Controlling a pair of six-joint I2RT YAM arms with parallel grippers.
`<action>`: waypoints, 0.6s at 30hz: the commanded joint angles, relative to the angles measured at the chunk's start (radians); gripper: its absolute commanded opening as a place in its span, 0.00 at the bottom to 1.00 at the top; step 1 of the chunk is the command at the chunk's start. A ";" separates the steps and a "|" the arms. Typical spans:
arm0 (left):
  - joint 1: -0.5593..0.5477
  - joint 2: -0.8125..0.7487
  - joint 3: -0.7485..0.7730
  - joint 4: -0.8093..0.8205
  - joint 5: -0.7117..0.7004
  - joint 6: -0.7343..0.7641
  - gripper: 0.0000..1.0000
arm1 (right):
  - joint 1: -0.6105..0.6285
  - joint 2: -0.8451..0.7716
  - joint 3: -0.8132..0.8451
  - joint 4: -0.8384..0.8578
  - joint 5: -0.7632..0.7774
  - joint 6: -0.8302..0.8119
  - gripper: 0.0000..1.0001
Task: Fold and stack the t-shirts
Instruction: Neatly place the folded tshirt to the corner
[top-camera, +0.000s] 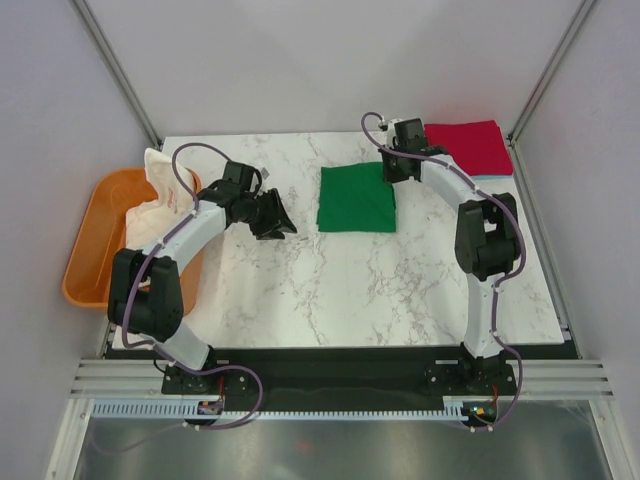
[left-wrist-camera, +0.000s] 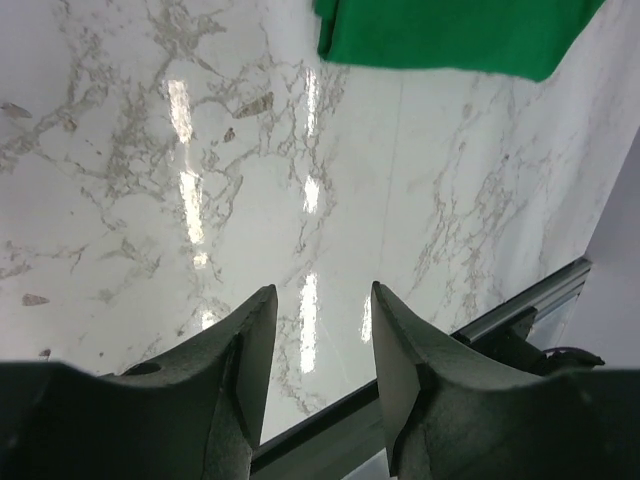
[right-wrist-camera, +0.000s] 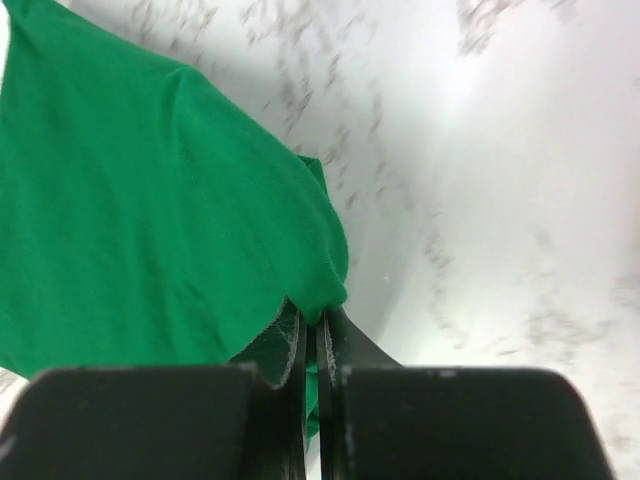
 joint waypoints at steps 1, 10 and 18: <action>-0.010 -0.076 -0.024 -0.003 0.084 0.068 0.51 | -0.019 0.009 0.102 -0.055 0.145 -0.133 0.00; -0.016 -0.087 -0.044 -0.002 0.163 0.096 0.50 | -0.060 0.063 0.280 -0.109 0.375 -0.343 0.00; -0.019 -0.098 -0.047 -0.003 0.207 0.097 0.49 | -0.114 0.084 0.364 -0.102 0.460 -0.449 0.00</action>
